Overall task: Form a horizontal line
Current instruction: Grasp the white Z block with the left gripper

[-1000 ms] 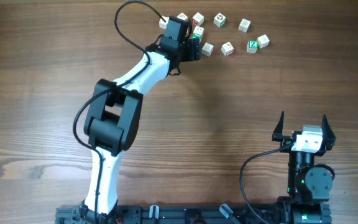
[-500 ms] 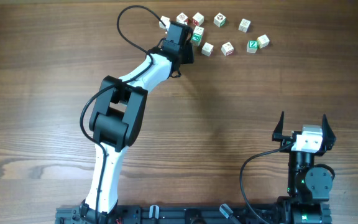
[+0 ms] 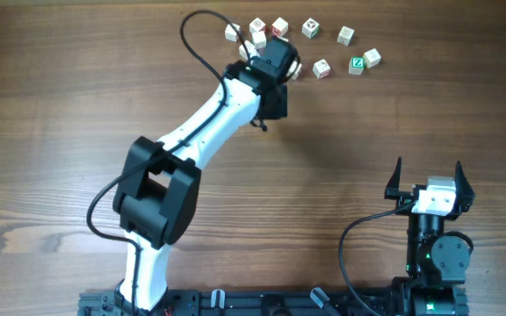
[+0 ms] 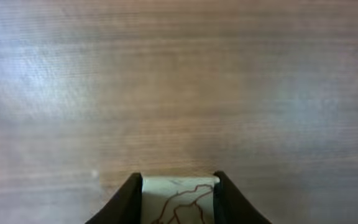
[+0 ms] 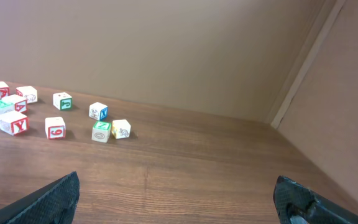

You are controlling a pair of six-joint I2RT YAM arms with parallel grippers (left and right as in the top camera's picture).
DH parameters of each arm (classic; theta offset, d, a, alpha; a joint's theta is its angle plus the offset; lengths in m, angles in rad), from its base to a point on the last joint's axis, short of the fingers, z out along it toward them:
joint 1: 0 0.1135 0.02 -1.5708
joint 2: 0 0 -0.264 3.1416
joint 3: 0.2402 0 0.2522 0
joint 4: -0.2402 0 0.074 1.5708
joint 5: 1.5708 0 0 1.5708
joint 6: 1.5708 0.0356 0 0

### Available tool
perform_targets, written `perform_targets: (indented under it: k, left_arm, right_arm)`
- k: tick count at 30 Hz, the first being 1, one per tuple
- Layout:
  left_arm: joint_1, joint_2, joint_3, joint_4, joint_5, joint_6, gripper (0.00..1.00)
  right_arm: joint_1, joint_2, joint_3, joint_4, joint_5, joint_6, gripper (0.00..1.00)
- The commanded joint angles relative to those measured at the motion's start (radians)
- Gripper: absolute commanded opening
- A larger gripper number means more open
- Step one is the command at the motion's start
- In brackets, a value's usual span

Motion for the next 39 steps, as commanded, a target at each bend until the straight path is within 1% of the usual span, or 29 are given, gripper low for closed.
perform_targets:
  k: [1, 4, 6, 8, 11, 14, 16, 18, 21, 23, 27, 32, 34, 39]
  left_arm:
    - [-0.019, -0.005, 0.000, -0.004, -0.010, -0.094, 0.17]
    - [-0.022, -0.002, -0.039, 0.014, -0.010, -0.149, 0.18]
    - [-0.022, -0.002, -0.089, 0.047, -0.010, -0.148, 0.19]
    - [-0.022, -0.002, -0.149, 0.109, -0.010, -0.148, 0.21]
    - [-0.022, -0.002, -0.192, 0.181, -0.010, -0.169, 0.21]
    - [-0.021, 0.013, -0.210, 0.258, -0.032, -0.153, 0.22]
    - [-0.021, 0.027, -0.210, 0.289, -0.071, -0.076, 0.23]
    - [-0.017, 0.035, -0.210, 0.288, -0.100, -0.056, 0.24]
    - [-0.005, 0.050, -0.210, 0.286, -0.100, -0.045, 0.24]
    - [-0.002, 0.077, -0.210, 0.286, -0.101, -0.003, 0.24]
    - [0.024, 0.099, -0.210, 0.284, -0.108, -0.006, 0.23]
    - [0.068, 0.099, -0.210, 0.222, -0.104, -0.008, 0.21]
    - [0.062, 0.099, -0.210, 0.221, -0.070, -0.008, 0.21]
    - [0.022, 0.100, -0.217, 0.202, -0.063, -0.008, 0.20]
  right_arm:
    - [0.004, -0.004, -0.001, 0.003, -0.016, -0.009, 1.00]
    - [0.004, -0.004, -0.001, 0.003, -0.016, -0.009, 1.00]
    - [0.004, -0.004, -0.001, 0.003, -0.016, -0.009, 1.00]
    - [0.004, -0.004, -0.001, 0.003, -0.016, -0.009, 1.00]
    - [0.004, -0.004, -0.001, 0.003, -0.016, -0.009, 1.00]
    - [0.004, -0.004, -0.001, 0.003, -0.016, -0.009, 1.00]
    - [0.004, -0.004, -0.001, 0.003, -0.016, -0.009, 1.00]
    - [0.004, -0.004, -0.001, 0.003, -0.016, -0.009, 1.00]
    - [0.004, -0.004, -0.001, 0.003, -0.016, -0.009, 1.00]
    - [0.004, -0.004, -0.001, 0.003, -0.016, -0.009, 1.00]
    - [0.004, -0.004, -0.001, 0.003, -0.016, -0.009, 1.00]
    - [0.004, -0.004, -0.001, 0.003, -0.016, -0.009, 1.00]
    - [0.004, -0.004, -0.001, 0.003, -0.016, -0.009, 1.00]
    - [0.004, -0.004, -0.001, 0.002, -0.016, -0.009, 1.00]
